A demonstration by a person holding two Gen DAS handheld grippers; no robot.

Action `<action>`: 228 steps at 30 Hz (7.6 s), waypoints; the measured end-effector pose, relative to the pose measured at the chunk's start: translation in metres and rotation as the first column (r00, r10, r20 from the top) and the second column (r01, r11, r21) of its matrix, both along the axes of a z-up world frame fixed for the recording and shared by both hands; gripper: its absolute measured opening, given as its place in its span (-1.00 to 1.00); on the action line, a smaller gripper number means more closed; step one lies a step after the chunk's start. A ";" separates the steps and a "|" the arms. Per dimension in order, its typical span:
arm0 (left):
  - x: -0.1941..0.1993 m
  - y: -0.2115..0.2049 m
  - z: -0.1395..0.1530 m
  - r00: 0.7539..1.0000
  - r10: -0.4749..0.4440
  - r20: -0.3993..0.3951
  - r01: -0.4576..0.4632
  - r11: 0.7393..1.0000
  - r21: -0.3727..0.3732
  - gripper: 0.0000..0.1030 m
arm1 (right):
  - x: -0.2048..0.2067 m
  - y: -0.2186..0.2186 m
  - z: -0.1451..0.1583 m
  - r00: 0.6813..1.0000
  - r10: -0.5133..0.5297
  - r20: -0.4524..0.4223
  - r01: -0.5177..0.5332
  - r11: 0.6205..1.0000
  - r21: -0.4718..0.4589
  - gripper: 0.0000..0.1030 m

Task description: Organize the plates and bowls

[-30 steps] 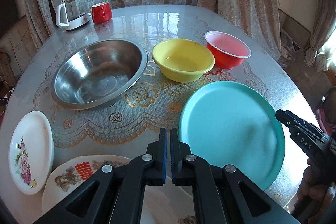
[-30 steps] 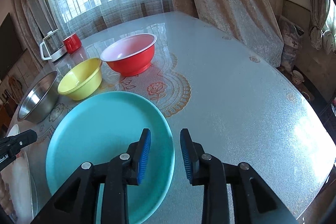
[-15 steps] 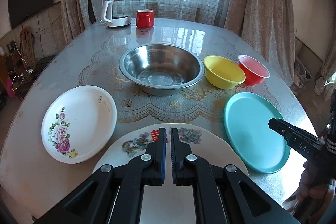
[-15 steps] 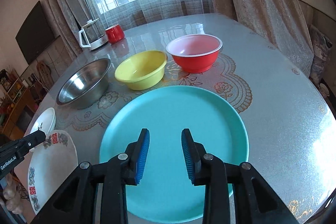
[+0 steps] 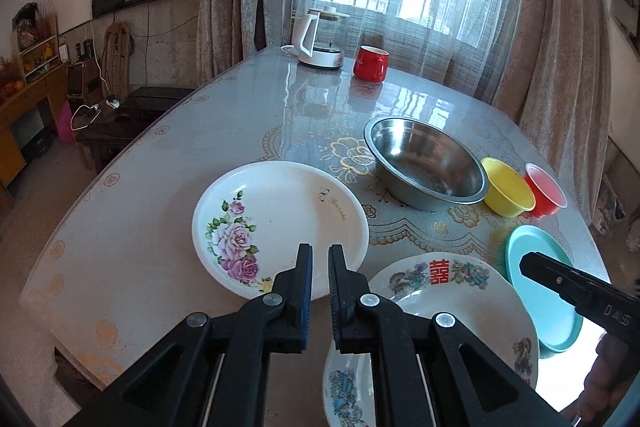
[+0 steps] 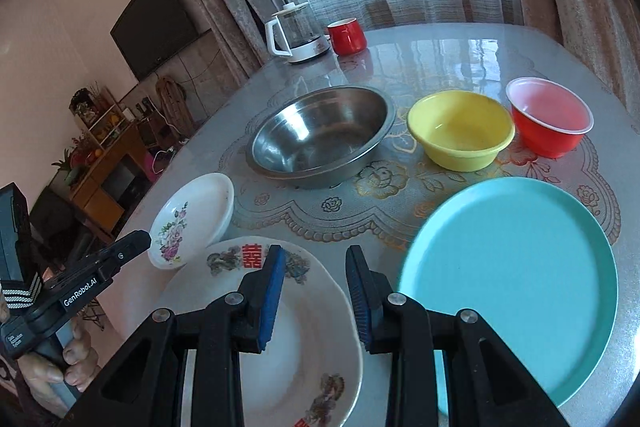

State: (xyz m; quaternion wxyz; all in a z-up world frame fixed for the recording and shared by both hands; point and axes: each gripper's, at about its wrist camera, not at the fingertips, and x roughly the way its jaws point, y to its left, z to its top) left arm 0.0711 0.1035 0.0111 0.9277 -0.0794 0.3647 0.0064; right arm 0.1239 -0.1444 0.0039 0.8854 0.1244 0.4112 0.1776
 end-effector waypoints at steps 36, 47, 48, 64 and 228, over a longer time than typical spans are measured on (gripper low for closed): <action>-0.006 0.069 -0.033 0.990 0.126 -0.068 -0.131 0.988 -0.078 -0.66 | 0.038 0.093 -0.006 0.981 0.173 -0.086 -0.172 0.985 0.009 -0.38; 0.007 0.090 -0.036 0.987 0.150 -0.057 -0.156 0.981 -0.114 -0.66 | 0.067 0.110 -0.017 0.976 0.176 -0.125 -0.177 0.984 0.000 -0.38; 0.010 0.092 -0.036 0.988 0.148 -0.054 -0.153 0.981 -0.119 -0.66 | 0.070 0.113 -0.019 0.976 0.176 -0.130 -0.179 0.984 -0.011 -0.38; 0.055 0.094 -0.060 0.992 0.077 -0.099 -0.087 0.991 -0.100 -0.63 | 0.113 0.135 -0.049 0.965 0.156 -0.212 -0.180 0.978 -0.101 -0.61; 0.028 -0.255 -0.041 0.894 -0.412 -0.176 0.433 0.894 0.111 -0.61 | -0.038 -0.176 -0.053 0.883 -0.454 -0.116 0.445 0.891 -0.093 -0.71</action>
